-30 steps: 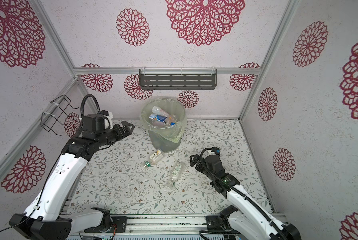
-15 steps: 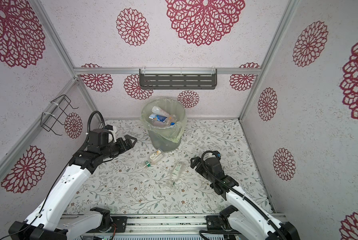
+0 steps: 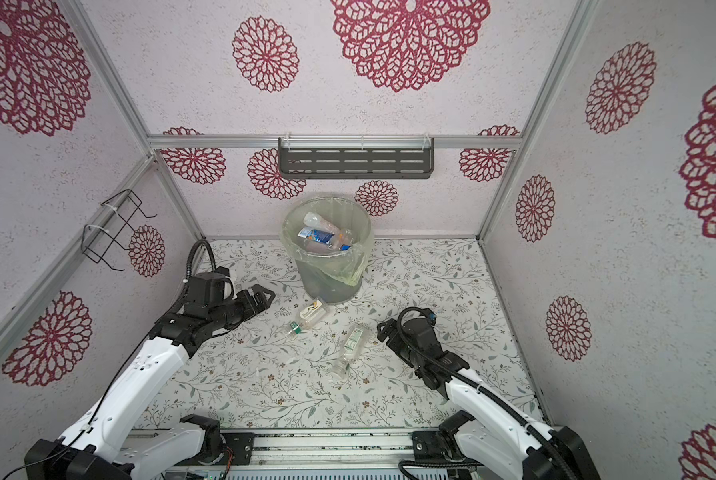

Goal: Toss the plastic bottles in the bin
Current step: 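Move the right gripper over the green-labelled clear bottle and lower it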

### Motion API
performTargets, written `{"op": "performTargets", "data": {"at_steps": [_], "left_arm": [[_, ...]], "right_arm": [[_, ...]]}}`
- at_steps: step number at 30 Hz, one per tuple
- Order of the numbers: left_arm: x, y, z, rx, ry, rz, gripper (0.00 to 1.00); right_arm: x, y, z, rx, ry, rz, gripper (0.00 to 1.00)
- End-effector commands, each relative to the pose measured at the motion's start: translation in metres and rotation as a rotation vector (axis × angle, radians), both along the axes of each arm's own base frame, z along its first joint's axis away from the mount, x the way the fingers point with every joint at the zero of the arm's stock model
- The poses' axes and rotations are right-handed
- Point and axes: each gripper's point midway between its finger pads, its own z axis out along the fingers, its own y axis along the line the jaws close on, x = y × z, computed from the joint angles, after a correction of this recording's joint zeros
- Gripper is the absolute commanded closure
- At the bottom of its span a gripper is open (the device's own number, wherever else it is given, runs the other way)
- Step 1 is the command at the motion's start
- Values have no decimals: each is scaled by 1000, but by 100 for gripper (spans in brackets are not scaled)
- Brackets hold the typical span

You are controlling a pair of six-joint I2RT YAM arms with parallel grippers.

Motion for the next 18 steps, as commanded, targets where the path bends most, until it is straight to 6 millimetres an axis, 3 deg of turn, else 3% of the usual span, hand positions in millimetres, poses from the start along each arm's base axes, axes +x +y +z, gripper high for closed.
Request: {"op": "performTargets", "data": {"at_steps": [1,18], "left_arm": [[4,8,6,12,-29,33,3],[-2,26,-6,67,-10,98,3]], "right_arm": [[1,5,2,1,-5,-11,4],[-7,37,-12,-32,70,13,5]]}}
